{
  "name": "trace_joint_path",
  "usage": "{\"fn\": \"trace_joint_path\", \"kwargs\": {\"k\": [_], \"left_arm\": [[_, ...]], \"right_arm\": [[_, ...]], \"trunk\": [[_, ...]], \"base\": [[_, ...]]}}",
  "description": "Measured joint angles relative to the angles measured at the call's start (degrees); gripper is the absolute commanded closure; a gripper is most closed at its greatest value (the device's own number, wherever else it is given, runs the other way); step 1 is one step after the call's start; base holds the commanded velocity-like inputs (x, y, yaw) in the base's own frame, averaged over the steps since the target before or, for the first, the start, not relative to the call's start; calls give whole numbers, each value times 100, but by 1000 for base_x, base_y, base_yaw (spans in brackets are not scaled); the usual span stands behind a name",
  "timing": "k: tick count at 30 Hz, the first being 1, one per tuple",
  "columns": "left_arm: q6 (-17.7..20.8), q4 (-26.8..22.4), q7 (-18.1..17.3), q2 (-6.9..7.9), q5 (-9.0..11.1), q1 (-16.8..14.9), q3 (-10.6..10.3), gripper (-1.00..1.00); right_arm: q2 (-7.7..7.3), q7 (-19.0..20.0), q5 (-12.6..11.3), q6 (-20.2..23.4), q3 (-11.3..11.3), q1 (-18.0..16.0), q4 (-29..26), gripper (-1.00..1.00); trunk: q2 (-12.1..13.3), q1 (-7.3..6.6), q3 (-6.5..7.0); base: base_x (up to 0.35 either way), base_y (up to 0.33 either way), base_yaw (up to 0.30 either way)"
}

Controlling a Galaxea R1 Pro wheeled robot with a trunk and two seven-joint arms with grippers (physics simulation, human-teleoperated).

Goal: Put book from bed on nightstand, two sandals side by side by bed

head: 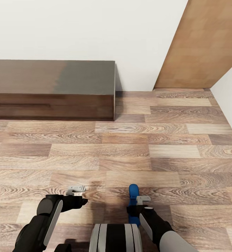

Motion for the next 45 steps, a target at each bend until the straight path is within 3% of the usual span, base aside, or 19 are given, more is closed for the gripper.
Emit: {"fn": "trace_joint_path", "kwargs": {"k": [4,10,31,32,45], "left_arm": [[0,0,-2,0,0,0,0,-100],[0,0,-3,0,-1,1,1,-100],[0,0,-3,0,0,1,1,-100],[0,0,-1,0,0,1,1,-100],[0,-6,0,0,1,0,0,-100]], "right_arm": [[0,0,-1,0,0,0,0,-100],[0,-28,37,10,5,-2,-7,-100],[0,-29,42,12,5,-2,-7,-100],[0,-29,42,12,5,-2,-7,100],[0,0,10,1,1,0,-1,100]], "trunk": [[0,0,0],[-8,14,-131],[-8,14,-132],[-8,14,-132],[-7,13,-111]], "base": [[0,0,0],[0,0,0],[0,0,0],[0,0,0],[0,0,0]]}}
